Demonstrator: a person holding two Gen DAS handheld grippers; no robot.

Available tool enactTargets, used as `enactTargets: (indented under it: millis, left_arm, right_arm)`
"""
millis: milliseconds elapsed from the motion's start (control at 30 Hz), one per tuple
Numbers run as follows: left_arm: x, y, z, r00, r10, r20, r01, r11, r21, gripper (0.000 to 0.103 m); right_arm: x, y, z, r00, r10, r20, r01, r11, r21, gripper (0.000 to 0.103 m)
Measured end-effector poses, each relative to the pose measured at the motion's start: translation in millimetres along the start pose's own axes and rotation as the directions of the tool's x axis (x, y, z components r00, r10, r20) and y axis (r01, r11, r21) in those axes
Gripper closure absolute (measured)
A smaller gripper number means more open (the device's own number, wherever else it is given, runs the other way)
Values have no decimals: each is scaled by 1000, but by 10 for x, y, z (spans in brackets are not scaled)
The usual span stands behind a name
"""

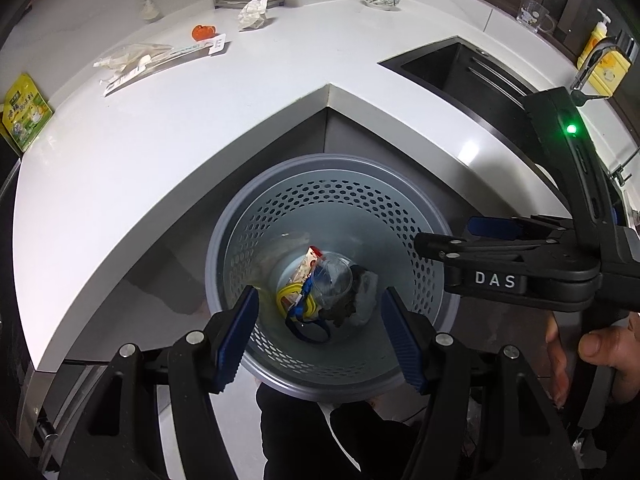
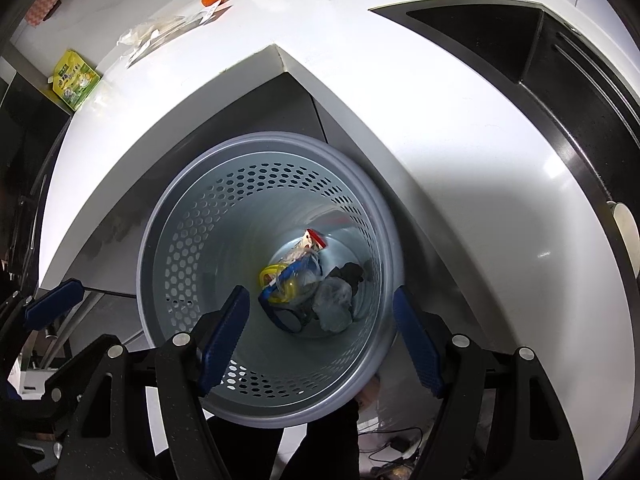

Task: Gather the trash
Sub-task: 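Move both tools back over the counter toward the remaining trash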

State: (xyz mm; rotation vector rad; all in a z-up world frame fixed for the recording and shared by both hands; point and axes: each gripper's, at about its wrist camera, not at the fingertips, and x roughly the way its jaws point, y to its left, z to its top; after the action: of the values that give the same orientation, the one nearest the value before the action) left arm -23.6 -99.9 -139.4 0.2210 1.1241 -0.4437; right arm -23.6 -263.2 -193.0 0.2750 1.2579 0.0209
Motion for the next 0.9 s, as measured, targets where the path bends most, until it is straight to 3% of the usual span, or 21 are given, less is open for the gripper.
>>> enactTargets:
  millis: [433,600,900]
  left_arm:
    - [-252,320,233,996,40,75,-36,998,-53,41]
    - [-402,704,474,988,83,133,-68,991,-111,36]
    - [-588,1594,1062,956,191,221,-137,961,-239,29]
  right_arm:
    - [-246,46,136,997,36,72,-36,999,9,32]
    - [-434,179,400,987,39,158,-41,999,6,32]
    - [-585,521,1031,956,27,291,-31,1000,7,32]
